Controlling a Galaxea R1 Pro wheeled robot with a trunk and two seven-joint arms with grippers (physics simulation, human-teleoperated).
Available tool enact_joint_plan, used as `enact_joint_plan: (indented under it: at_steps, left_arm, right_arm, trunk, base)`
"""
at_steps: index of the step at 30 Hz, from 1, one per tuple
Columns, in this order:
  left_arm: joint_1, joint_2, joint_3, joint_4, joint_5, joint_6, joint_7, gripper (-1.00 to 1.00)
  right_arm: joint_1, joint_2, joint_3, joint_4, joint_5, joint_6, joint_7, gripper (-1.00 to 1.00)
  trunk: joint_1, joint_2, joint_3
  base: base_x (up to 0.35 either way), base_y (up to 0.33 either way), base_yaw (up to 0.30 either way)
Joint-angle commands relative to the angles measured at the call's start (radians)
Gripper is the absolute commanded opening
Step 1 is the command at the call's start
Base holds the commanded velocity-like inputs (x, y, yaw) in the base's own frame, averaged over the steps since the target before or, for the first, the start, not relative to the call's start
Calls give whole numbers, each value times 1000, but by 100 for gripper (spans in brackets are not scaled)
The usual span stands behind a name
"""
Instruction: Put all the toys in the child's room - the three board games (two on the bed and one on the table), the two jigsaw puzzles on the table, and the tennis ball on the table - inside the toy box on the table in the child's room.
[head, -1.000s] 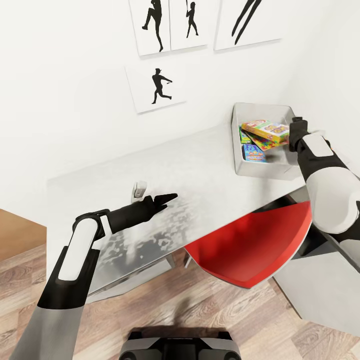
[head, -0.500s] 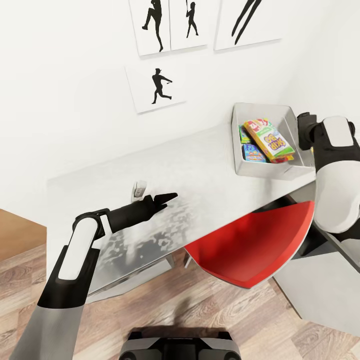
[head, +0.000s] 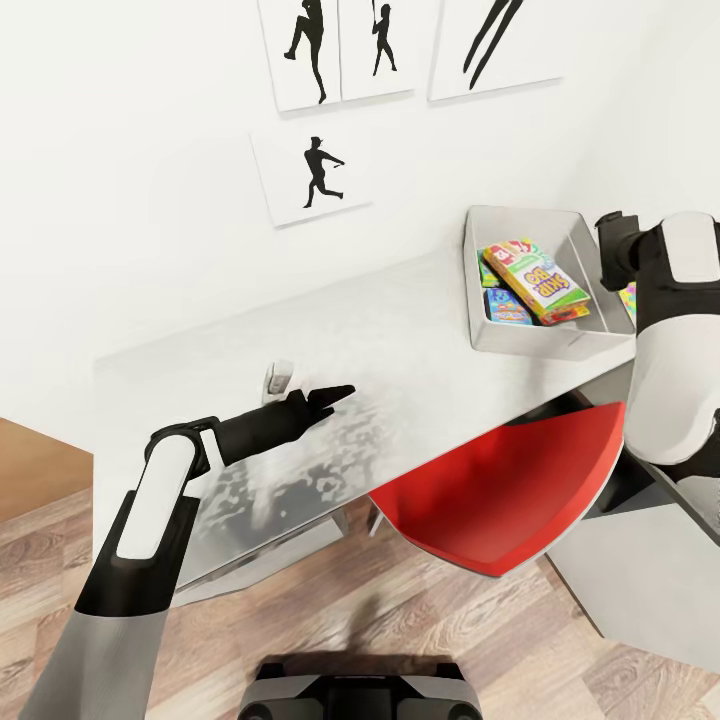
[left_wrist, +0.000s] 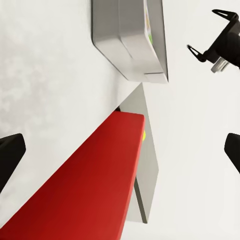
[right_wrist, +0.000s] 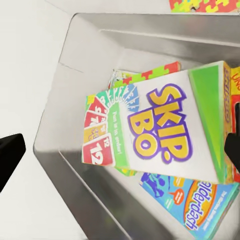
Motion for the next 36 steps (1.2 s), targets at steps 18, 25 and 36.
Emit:
enact_joint_plan:
  at_steps: [18, 25, 36]
  left_arm:
    - [-63, -5, -2, -3, 6, 4, 25, 100]
    - [-157, -6, -12, -3, 5, 22, 82, 100]
    - [-256, 5, 3, -6, 31, 24, 190, 100]
  right_arm:
    - [303, -27, 1, -711, -10, 471, 160, 100]
    - [513, -116, 1, -854, -6, 541, 390, 100]
    - [596, -194, -26, -914, -39, 577, 546, 100]
  trunk:
    - [1, -2, -1]
    - [1, -2, -1]
    - [1, -2, -1]
  base:
    - [0, 0, 0]
    - [0, 0, 0]
    - [0, 0, 0]
